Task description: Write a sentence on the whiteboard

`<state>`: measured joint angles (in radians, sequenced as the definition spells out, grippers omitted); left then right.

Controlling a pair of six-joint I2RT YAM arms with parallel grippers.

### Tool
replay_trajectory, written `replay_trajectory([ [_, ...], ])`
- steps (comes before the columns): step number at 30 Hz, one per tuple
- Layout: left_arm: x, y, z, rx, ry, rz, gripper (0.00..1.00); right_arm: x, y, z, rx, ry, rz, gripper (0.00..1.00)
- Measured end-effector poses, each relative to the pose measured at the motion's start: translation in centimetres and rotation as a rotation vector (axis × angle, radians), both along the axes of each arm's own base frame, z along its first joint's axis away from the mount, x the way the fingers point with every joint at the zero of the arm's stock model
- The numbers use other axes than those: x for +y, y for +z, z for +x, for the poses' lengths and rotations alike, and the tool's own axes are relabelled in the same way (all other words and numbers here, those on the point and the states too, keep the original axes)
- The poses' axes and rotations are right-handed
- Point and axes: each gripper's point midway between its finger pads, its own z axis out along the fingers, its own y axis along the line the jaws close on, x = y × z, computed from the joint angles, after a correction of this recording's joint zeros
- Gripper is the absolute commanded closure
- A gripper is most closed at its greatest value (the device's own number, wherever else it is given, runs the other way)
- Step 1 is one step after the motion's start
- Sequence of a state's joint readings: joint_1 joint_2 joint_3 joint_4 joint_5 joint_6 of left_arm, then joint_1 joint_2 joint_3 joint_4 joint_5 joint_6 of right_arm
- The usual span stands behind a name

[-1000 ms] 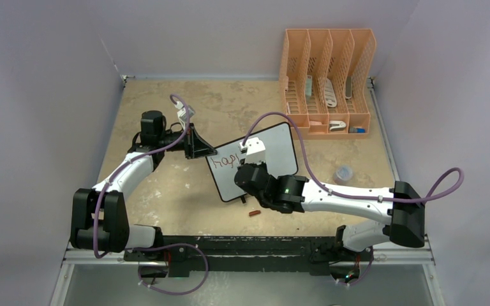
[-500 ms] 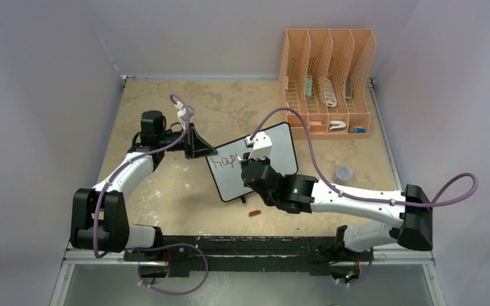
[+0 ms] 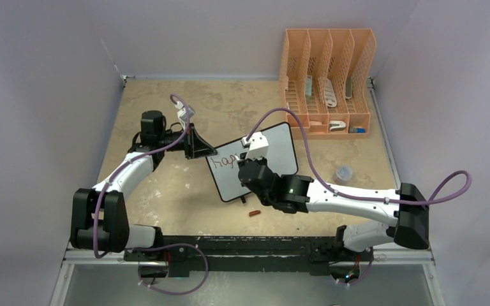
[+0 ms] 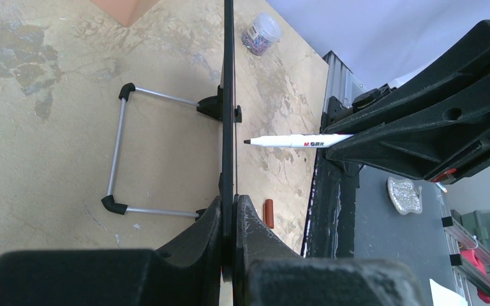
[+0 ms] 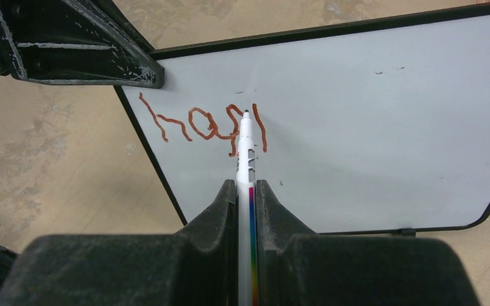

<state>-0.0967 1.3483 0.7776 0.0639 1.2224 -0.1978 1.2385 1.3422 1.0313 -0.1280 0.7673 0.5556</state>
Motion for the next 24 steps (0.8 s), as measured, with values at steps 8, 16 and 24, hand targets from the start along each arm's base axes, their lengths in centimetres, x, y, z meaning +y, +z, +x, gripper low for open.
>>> replay_trajectory([
  [8,0.0,0.0,0.0,0.0,0.0,0.0,1.0,0.1,-0.35,0.17,-0.002,-0.004,-0.011,1.0],
  [16,0.0,0.02,0.0,0.0,0.0,0.0,1.0,0.1,-0.67,0.31,-0.002,-0.009,-0.022,1.0],
  [24,0.0,0.0,0.02,0.0,0.0,0.0,1.0,0.0,-0.8,0.56,-0.009,-0.022,-0.029,1.0],
])
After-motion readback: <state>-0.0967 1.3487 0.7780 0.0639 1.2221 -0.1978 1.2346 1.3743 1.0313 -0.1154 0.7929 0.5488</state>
